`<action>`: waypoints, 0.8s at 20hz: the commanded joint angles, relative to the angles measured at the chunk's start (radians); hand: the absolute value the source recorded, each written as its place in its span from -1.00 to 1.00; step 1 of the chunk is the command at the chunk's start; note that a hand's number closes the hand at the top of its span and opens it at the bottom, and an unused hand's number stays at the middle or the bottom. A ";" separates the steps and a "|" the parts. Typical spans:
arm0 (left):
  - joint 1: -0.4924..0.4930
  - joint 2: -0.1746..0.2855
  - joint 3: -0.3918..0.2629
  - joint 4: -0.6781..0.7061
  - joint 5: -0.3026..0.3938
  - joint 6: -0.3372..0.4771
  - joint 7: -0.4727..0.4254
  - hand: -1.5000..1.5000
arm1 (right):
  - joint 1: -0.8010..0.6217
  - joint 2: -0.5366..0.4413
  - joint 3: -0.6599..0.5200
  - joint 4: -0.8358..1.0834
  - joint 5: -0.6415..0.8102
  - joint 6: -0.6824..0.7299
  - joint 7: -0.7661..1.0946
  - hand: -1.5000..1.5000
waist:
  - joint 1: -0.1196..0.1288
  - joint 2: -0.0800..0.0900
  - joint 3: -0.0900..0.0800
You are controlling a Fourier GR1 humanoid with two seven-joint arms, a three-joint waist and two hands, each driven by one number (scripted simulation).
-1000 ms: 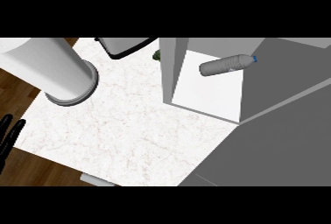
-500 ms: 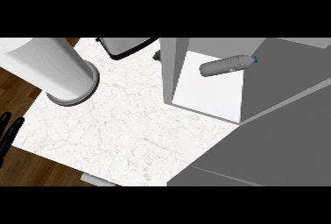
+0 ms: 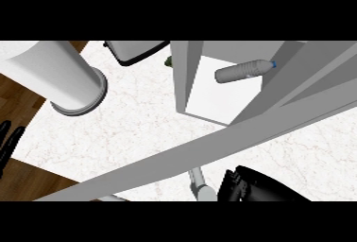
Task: Pick up the bottled water, place it into the cabinet and close the cabinet
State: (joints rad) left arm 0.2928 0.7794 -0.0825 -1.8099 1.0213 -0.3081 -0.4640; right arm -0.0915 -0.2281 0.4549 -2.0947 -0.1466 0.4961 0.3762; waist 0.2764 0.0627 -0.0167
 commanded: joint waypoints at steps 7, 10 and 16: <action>0.014 -0.009 0.004 0.031 0.010 -0.010 0.000 -1.00 | -0.392 0.224 -0.169 0.350 0.113 -0.312 0.128 1.00 | -0.042 -0.019 0.008; 0.009 -0.008 0.016 0.036 0.009 -0.006 -0.003 -1.00 | -0.518 0.226 -0.209 0.474 0.121 -0.414 0.131 1.00 | -0.050 -0.019 0.010; 0.013 -0.027 0.007 0.034 0.015 -0.013 -0.009 -1.00 | -0.714 0.228 -0.297 0.685 0.074 -0.582 0.103 -1.00 | -0.051 -0.014 0.013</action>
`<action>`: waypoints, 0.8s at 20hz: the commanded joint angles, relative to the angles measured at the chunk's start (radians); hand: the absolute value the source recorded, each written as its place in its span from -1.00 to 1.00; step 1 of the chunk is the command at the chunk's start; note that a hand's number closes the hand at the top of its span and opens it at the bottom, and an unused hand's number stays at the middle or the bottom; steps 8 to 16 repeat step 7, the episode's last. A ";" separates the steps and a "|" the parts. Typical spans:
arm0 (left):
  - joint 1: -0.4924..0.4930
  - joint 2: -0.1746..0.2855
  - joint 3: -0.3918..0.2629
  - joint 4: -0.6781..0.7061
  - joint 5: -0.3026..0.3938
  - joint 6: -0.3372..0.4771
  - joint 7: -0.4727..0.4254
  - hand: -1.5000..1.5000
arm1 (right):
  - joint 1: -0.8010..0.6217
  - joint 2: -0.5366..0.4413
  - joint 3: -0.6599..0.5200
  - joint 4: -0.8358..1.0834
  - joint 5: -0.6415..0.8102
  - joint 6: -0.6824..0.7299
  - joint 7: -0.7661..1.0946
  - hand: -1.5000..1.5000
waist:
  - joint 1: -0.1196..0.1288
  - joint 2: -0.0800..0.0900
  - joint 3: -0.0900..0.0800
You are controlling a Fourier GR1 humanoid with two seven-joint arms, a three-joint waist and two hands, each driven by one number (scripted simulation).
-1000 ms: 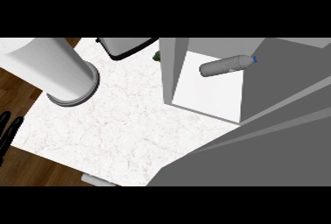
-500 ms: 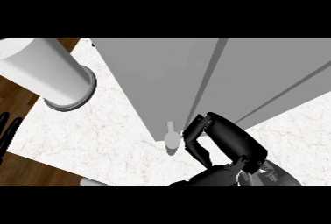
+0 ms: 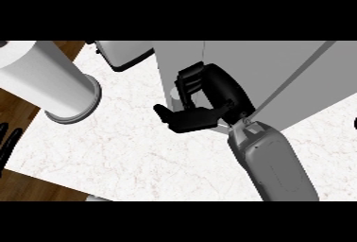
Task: Pick up the bottled water, place it into the cabinet and close the cabinet
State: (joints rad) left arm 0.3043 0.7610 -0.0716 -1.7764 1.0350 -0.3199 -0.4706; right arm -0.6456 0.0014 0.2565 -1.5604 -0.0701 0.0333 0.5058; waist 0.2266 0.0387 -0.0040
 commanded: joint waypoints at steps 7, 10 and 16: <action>0.010 -0.003 0.019 0.007 0.007 -0.012 -0.007 -1.00 | -0.247 -0.001 -0.097 0.267 -0.087 -0.213 -0.038 -1.00 | -0.026 0.008 0.002; 0.010 -0.003 0.019 0.007 0.007 -0.012 -0.007 -1.00 | -0.247 -0.001 -0.097 0.267 -0.087 -0.213 -0.038 -1.00 | -0.026 0.008 0.002; 0.010 -0.003 0.019 0.007 0.007 -0.012 -0.007 -1.00 | -0.247 -0.001 -0.097 0.267 -0.087 -0.213 -0.038 -1.00 | -0.026 0.008 0.002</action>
